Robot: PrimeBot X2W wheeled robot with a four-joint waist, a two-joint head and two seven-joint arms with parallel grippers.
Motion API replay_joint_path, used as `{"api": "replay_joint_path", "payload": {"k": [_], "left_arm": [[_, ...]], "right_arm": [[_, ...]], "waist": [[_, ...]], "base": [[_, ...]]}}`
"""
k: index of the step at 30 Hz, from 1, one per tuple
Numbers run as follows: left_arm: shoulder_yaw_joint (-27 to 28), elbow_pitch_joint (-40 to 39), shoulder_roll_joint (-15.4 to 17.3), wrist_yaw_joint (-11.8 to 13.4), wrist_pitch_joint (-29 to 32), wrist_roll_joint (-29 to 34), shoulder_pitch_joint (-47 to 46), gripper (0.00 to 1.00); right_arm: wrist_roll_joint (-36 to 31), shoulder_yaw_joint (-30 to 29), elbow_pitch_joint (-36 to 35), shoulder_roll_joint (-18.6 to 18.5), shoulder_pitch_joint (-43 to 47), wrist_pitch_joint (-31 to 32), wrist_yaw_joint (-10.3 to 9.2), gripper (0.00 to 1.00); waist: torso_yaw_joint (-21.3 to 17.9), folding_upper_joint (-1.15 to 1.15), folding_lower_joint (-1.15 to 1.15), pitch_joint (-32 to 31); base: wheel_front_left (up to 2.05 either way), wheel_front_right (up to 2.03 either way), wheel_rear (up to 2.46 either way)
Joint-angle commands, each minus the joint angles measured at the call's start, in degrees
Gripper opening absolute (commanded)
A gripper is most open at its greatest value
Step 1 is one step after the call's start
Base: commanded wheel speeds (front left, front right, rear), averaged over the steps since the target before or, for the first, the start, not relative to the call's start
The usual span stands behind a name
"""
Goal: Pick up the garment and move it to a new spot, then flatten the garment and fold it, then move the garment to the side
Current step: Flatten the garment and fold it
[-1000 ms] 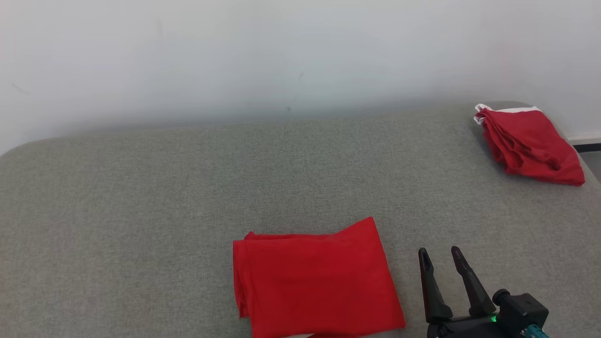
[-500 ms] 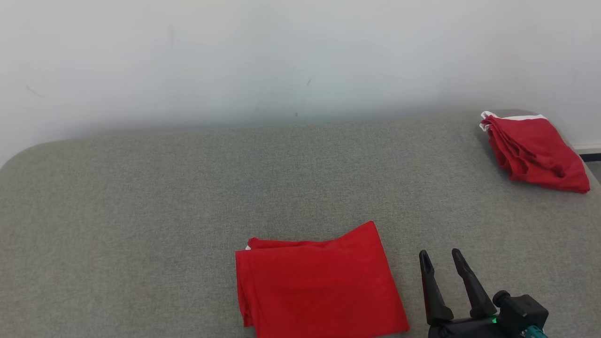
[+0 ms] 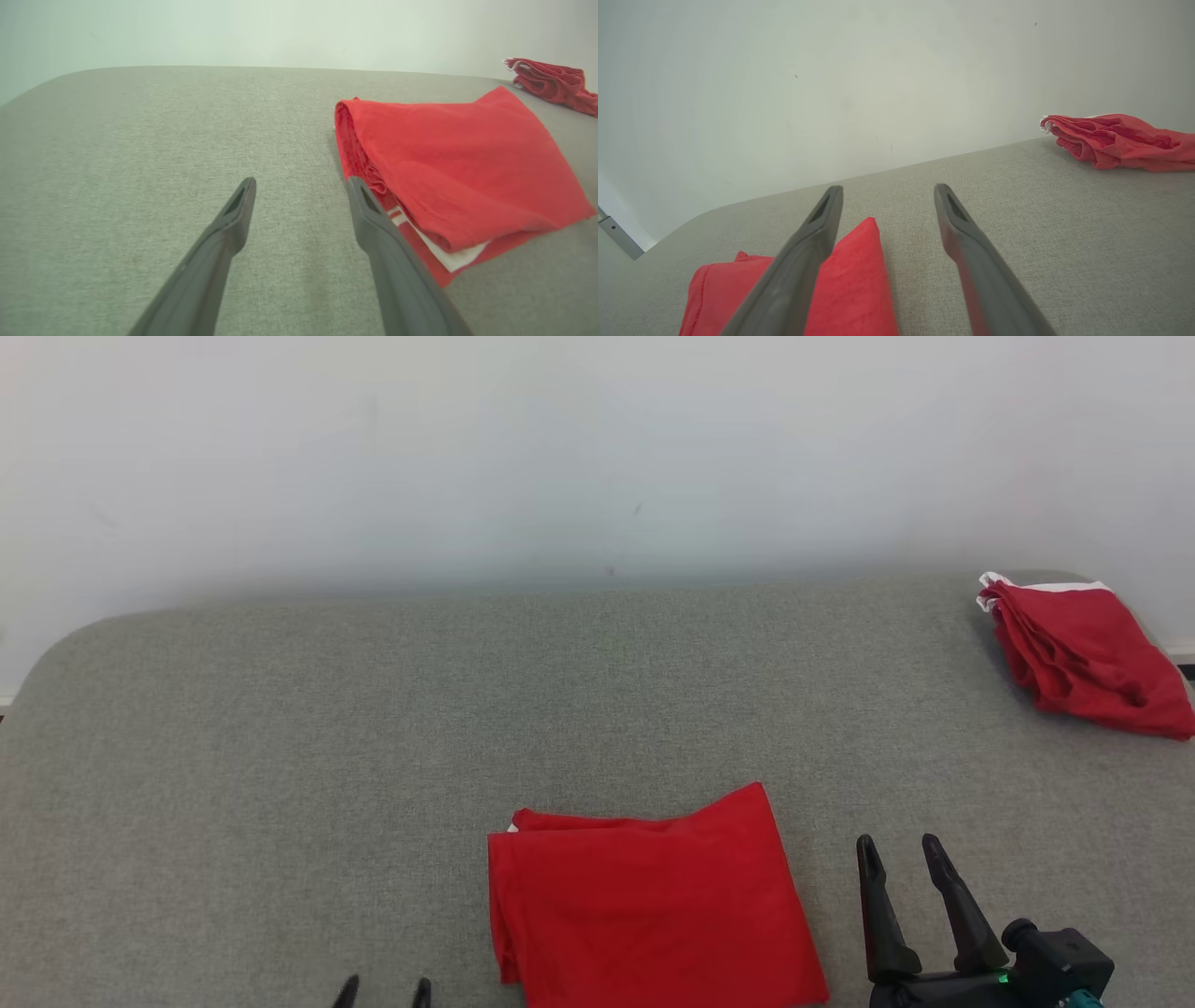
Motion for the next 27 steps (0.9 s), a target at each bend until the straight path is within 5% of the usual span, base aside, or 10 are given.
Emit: {"api": "replay_joint_path", "payload": {"k": [1, 17, 27], "left_arm": [[1.19, -1.3, 0.39, 0.32, -0.16, 0.52, -0.16, 1.0], [14.49, -13.05, -0.39, 2.81, -0.16, 3.97, -0.49, 1.0], [15.99, -14.26, -1.17, 2.14, -0.16, 6.05, 0.67, 1.0]], "right_arm": [[-0.35, -0.12, -0.27, 0.21, 0.11, -0.25, -0.14, 1.0], [-1.03, -1.99, -1.02, 0.03, 0.56, -0.25, -0.14, 1.0], [-1.66, -3.33, -0.82, 0.52, 1.71, -0.25, -0.14, 1.0]], "waist": [[0.2, 0.0, 0.0, -0.18], [-1.29, 0.0, 0.0, -1.35], [-2.93, 0.0, 0.0, -2.55]], "base": [[0.0, 0.0, 0.0], [0.0, 0.0, 0.0], [0.0, 0.0, 0.0]]}}
